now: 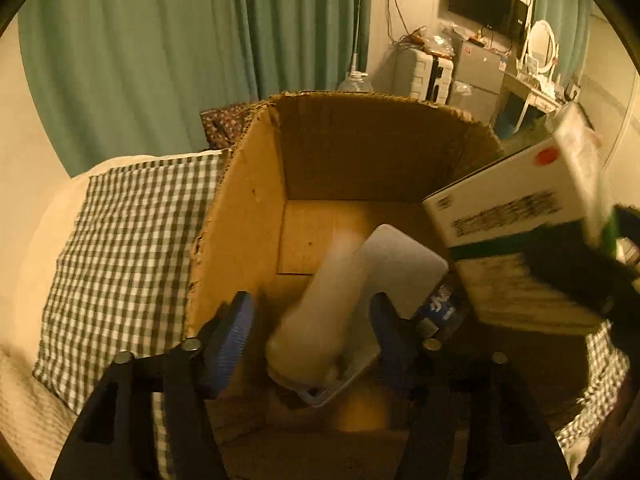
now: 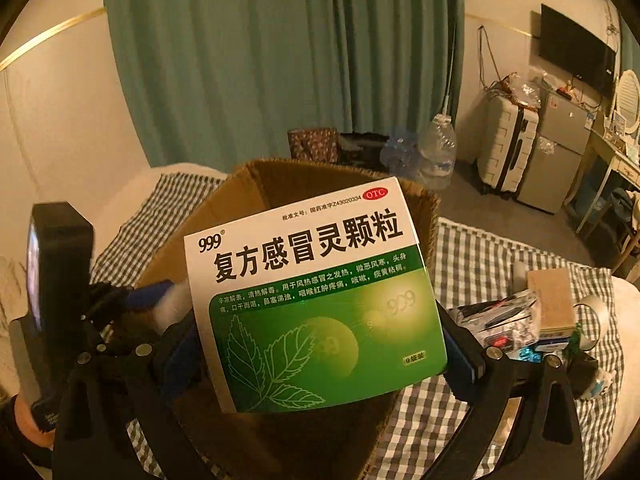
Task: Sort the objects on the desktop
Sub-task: 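Carry both items over the cardboard box and release them inside, then move both tools back toward the remaining items on the bed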
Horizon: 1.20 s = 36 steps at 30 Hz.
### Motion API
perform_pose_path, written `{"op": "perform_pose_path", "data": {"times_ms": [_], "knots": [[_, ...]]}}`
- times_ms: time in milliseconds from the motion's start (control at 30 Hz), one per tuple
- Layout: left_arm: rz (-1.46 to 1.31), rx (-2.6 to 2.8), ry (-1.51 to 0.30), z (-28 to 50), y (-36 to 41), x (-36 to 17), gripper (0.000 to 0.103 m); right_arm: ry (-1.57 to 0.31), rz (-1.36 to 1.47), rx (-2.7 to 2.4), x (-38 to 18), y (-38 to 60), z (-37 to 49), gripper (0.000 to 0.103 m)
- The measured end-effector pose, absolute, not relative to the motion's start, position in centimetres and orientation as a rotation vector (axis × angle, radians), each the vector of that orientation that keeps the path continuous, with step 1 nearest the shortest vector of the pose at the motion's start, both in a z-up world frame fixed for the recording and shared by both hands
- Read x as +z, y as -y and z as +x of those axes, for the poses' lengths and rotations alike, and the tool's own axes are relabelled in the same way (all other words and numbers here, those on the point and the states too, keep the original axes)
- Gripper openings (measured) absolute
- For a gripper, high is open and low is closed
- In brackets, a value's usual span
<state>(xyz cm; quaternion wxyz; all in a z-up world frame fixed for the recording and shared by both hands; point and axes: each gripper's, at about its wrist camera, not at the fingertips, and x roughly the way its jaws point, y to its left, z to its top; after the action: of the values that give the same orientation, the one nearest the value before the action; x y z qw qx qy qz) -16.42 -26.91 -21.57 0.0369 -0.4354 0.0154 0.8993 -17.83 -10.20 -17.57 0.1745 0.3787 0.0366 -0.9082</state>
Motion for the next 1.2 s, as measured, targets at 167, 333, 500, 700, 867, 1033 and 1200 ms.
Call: {"op": "perform_pose_path", "data": {"times_ms": [167, 333, 500, 700, 867, 1033, 1200], "knots": [[-1.321, 2.774, -0.096, -16.1, 26.3, -21.2, 0.077, -0.117, 1.073, -2.555, -18.0, 10.6, -18.3, 0.101], [-1.312, 2.812, -0.136, -15.8, 25.8, -19.9, 0.085, -0.108, 1.053, -2.549, -17.4, 10.6, -18.9, 0.101], [-1.279, 2.862, -0.123, -15.3, 25.9, -17.5, 0.087, -0.035, 1.019, -2.554, -15.6, 9.9, -18.8, 0.101], [-1.204, 2.941, -0.123, -14.1, 25.0, -14.2, 0.096, 0.036, 0.921, -2.59, -12.2, 7.5, -16.7, 0.101], [-1.133, 2.97, -0.124, -12.9, 23.4, -11.5, 0.099, 0.021, 0.865, -2.635, -9.7, 5.0, -14.6, 0.103], [-1.044, 2.984, -0.161, -11.3, 20.2, -8.6, 0.103, 0.051, 0.838, -2.701, -7.4, 1.2, -12.6, 0.103], [-0.93, 2.98, -0.206, -9.3, 15.9, -5.8, 0.103, 0.051, 0.795, -2.785, -5.2, -3.6, -10.1, 0.103]]}}
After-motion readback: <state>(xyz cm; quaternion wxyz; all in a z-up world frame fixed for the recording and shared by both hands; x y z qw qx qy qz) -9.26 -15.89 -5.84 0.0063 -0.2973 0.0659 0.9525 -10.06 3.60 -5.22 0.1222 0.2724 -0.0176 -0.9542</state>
